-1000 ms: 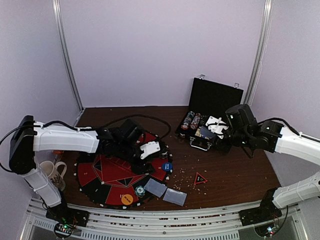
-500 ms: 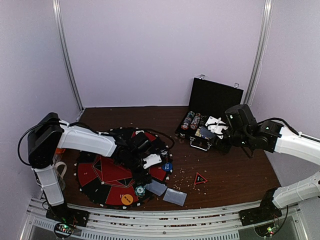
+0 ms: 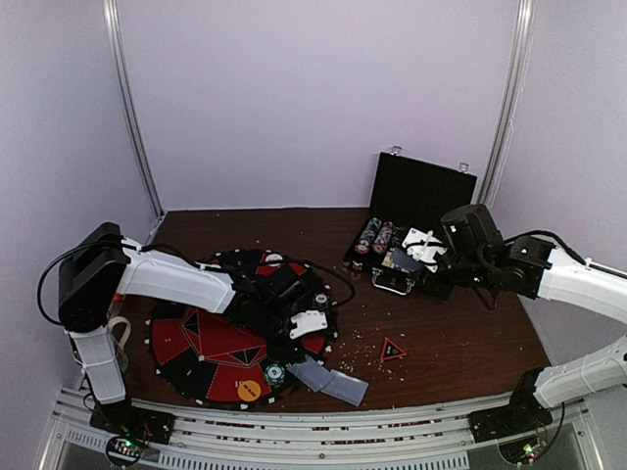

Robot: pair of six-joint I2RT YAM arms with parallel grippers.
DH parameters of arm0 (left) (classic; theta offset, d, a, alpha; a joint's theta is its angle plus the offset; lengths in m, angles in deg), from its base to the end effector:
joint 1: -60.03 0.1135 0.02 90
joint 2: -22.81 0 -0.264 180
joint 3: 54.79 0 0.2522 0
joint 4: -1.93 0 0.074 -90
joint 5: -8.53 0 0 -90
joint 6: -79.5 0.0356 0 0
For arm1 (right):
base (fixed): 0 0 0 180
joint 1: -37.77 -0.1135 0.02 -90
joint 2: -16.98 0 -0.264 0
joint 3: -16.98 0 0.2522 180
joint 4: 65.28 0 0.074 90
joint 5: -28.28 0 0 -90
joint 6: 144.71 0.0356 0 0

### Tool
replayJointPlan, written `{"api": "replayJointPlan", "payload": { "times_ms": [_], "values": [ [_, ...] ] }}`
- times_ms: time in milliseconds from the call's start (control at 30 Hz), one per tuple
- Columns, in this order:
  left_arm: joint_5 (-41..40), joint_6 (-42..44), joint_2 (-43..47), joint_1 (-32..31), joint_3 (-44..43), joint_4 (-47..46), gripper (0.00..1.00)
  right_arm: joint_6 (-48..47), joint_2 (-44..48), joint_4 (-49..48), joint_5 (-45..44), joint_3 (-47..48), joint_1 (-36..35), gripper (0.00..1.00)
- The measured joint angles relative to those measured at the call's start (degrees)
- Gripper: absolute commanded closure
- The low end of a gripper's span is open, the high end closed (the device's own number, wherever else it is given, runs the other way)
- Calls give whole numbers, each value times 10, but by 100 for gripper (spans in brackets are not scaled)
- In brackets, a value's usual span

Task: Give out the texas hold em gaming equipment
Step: Pick up the poker card from the big blind area.

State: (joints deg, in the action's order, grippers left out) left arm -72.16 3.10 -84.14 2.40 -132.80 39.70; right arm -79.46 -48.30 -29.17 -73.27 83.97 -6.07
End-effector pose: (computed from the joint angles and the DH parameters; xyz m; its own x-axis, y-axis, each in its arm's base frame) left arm 0.1883 -0.3078 0.1438 -0.2739 0.8656 -0.4192 0.9590 0.2786 -0.0515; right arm 0.1864 0.1691 0.2993 -0.1358 -0.6991 -0.7020 -0.6787 0.5818 -0.4482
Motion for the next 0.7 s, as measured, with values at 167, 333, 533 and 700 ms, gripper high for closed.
{"api": "replayJointPlan", "payload": {
  "times_ms": [167,333,533,700],
  "values": [
    [30,13,0,-5,0,0,55,-4,0,0,0,0,0,50],
    [56,28,7,-6,0,-2,44,-4,0,0,0,0,0,50],
    [64,44,13,-6,0,-5,44,-4,0,0,0,0,0,50],
    [62,60,-15,-9,-10,0,52,-5,0,0,0,0,0,50]
  ]
}}
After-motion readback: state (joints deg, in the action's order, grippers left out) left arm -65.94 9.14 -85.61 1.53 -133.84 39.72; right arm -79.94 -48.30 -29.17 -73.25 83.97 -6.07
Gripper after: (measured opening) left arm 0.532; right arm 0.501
